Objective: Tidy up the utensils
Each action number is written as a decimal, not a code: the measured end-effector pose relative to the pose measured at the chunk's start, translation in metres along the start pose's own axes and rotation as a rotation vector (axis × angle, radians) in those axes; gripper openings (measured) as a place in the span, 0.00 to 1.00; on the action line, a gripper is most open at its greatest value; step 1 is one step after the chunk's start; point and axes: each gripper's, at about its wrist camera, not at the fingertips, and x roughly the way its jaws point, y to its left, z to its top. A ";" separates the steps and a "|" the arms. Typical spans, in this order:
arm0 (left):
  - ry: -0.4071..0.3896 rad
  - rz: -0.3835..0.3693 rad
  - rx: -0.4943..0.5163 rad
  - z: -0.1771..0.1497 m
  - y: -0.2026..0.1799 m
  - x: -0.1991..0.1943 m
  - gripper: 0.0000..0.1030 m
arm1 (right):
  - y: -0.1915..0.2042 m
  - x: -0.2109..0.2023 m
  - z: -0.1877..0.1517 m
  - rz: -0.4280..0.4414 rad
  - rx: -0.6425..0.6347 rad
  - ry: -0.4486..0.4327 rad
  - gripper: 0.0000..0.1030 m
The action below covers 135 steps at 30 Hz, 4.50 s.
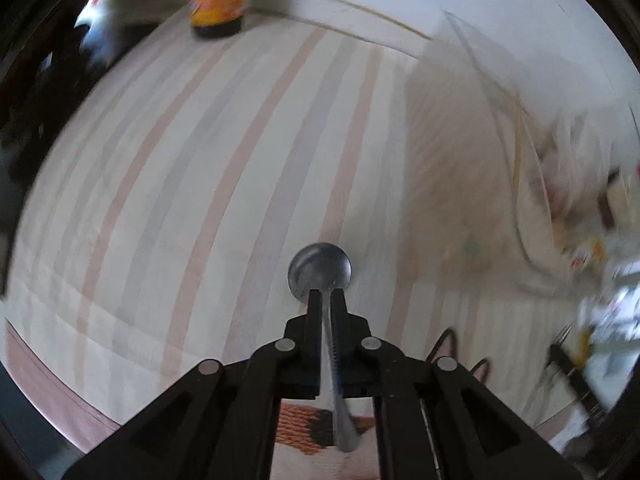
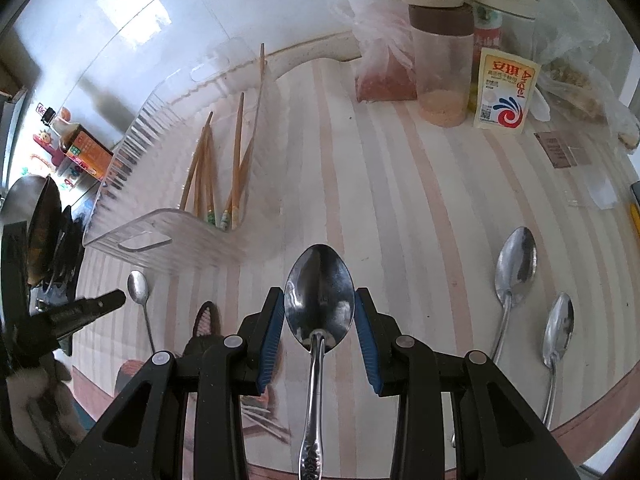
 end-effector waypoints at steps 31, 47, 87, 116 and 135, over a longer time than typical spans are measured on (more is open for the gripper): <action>-0.040 0.083 0.062 -0.027 -0.007 0.006 0.36 | -0.019 0.040 0.008 -0.079 0.073 0.116 0.36; -0.328 0.032 0.186 -0.016 -0.045 -0.131 0.36 | 0.033 -0.048 0.041 0.016 -0.076 -0.128 0.36; -0.223 0.177 0.466 -0.020 -0.220 -0.026 1.00 | -0.113 -0.043 0.059 -0.157 0.182 0.123 0.51; 0.108 0.104 0.694 -0.107 -0.339 0.102 1.00 | -0.220 -0.035 -0.007 -0.274 0.196 0.078 0.36; 0.144 0.071 0.827 -0.131 -0.401 0.147 0.31 | -0.282 -0.055 -0.010 -0.300 0.384 0.057 0.37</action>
